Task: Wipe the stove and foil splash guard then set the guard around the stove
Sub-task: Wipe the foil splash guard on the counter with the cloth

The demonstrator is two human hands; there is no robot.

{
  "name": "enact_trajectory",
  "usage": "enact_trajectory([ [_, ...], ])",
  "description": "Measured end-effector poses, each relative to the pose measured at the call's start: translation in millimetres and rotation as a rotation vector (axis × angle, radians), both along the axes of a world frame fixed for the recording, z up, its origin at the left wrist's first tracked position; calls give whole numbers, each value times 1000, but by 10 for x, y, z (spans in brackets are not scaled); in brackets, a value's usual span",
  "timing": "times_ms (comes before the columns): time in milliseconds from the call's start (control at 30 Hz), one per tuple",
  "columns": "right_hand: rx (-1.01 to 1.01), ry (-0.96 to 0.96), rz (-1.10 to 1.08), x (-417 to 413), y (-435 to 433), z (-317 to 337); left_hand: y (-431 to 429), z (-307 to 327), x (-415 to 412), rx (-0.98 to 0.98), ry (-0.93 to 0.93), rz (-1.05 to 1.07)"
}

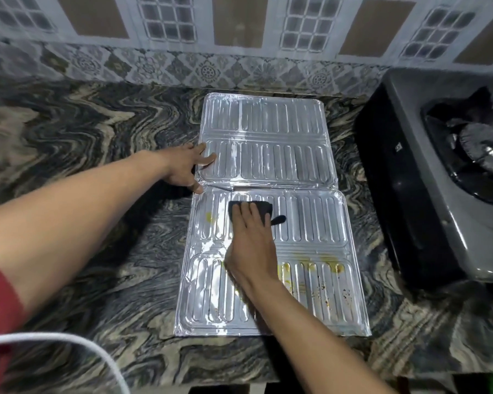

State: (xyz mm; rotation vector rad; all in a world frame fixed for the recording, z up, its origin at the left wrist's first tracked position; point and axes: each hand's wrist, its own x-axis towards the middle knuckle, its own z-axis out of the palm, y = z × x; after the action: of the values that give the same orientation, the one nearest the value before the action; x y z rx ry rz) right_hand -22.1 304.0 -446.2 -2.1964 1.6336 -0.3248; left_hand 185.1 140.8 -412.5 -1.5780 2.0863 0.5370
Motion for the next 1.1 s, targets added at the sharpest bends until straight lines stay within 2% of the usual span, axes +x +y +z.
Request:
enact_trajectory([
  [233,-35,93,300,362,-152,26,12,2,5,-5,13,-9],
  [467,36,66,554,-82,323,61,46,-18,15,11,42,22],
  [533,22,82,481,-320,338,47,73,-24,14,0,42,39],
  [733,24,139,27,-1268,238,38,150,-34,-30,-3,90,102],
  [800,28,131,-64,-1468,205,2,187,-6,-66,-21,78,134],
  [900,19,114,-88,-1503,199,-38,415,87,-166,-153,62,78],
  [967,11,100,-95,-1492,192,-34,715,108,-234,-203,150,53],
  [1033,5,104,-84,-1510,177,-45,1064,103,-279,-146,180,6],
  [1100,16,98,-54,-1529,163,-61,1331,59,-287,-57,83,-71],
])
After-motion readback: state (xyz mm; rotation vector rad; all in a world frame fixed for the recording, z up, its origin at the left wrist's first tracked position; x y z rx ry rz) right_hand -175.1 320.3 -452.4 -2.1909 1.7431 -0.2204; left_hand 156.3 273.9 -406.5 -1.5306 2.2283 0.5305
